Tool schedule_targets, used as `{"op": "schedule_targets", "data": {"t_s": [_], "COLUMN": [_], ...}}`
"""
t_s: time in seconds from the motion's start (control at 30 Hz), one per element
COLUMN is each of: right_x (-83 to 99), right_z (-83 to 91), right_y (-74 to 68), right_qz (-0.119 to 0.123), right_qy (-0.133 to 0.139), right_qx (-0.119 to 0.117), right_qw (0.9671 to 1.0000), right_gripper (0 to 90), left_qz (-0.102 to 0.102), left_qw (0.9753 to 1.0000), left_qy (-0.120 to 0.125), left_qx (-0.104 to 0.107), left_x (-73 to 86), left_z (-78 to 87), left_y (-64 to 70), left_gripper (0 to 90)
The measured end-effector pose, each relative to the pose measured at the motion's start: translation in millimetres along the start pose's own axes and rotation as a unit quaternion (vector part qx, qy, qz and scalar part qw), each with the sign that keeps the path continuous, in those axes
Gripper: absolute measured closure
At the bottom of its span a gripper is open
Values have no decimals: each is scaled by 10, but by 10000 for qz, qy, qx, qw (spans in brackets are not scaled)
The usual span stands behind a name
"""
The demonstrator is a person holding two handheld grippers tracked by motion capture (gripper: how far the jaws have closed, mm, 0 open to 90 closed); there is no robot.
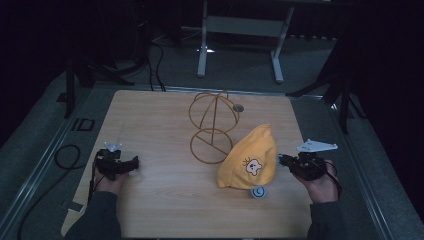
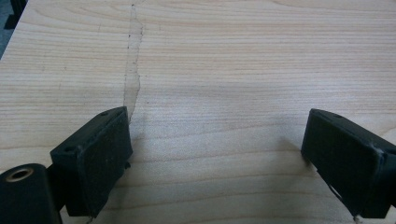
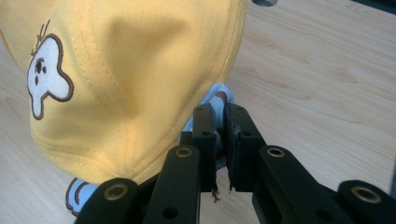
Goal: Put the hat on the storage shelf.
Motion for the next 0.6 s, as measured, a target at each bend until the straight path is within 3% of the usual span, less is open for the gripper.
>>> {"op": "schedule_targets", "data": {"t_s": [0.3,0.6], "right_x": [-146,-339], "right_z": [39,236], "right_y": [232,258], "right_qz": [21,191], "right_qy": [-42,28], "right_qx": [157,289], "right_qw": [9999,9994], "right_gripper": [836,835], "left_qz": [-1,1], "left_qw": [10000,10000], "left_qy": [-7,-5], "left_qx": [1,0], "left_x": [1,0], "left_z": [1,1], "left_y": [0,0], "left_gripper": [86,86]}}
Point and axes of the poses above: each handheld gripper's, and its own axes: z roughly backward along the jaws, x roughly out of its underside, y roughly to its right, the point moved 9 cm from there along -z, roughly forward along the jaws, and after that the axes turned 5 degrees about -z, right-handed, at the moved point
